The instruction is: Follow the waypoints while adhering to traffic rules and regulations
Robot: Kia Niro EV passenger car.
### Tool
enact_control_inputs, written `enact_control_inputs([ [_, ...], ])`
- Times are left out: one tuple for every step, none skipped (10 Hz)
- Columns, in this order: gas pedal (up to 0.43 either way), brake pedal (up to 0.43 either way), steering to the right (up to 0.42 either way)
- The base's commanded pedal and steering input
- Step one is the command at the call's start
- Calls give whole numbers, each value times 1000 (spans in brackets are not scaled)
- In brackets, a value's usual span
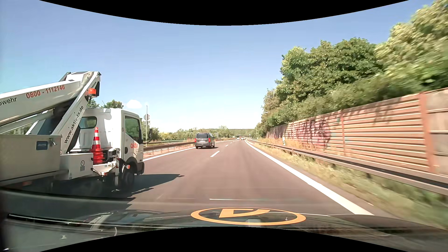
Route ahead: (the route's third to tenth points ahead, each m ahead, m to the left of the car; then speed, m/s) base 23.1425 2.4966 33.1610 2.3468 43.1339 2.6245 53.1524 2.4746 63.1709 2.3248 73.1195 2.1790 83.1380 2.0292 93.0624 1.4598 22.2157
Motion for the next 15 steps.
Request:
enact_control_inputs([
  [177,0,3],
  [189,0,2],
  [189,0,1],
  [189,0,2],
  [189,0,1],
  [189,0,1],
  [189,0,2],
  [189,0,1],
  [189,0,1],
  [189,0,1],
  [189,0,1],
  [189,0,2],
  [189,0,1],
  [189,0,1],
  [189,0,2],
])
